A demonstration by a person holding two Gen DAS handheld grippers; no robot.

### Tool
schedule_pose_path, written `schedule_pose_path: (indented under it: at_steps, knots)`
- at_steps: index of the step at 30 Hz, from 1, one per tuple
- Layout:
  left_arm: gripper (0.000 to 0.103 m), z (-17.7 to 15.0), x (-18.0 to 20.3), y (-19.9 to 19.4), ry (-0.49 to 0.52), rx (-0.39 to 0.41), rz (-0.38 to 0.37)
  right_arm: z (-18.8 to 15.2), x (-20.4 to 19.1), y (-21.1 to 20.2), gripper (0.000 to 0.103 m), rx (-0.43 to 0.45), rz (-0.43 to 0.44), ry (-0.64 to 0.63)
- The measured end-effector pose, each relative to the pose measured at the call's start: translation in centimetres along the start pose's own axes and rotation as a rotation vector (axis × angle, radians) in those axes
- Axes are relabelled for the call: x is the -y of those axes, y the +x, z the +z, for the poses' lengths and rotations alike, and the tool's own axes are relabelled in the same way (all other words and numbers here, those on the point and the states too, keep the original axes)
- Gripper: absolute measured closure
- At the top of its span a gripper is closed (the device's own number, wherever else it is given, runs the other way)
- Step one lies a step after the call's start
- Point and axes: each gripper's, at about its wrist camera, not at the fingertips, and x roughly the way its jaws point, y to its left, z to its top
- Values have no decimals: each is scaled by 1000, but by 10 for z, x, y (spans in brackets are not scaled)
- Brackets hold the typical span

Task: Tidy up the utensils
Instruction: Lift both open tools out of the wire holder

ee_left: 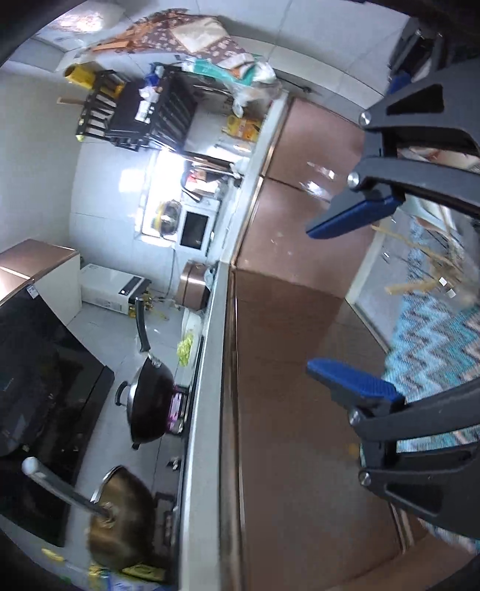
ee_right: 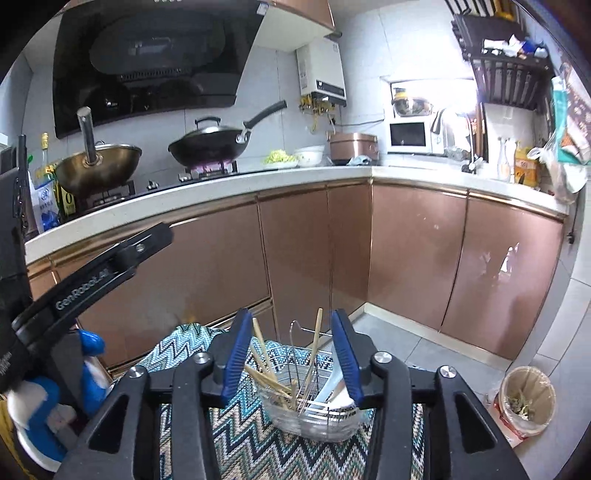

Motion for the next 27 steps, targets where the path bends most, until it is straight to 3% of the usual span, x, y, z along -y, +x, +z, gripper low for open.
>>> schedule_pose_path:
  at_steps: [14, 19, 27]
  knots:
    - [18, -10, -13, -135, 170, -19, 260, -34, -29, -109, 6, 88, -185, -32]
    - [15, -15, -18, -170, 192, -13, 330, -46, -33, -133, 0, 105, -215, -26]
    - [14, -17, -28, -216, 209, 16, 351, -58, -38, -161, 0, 130, -238, -12]
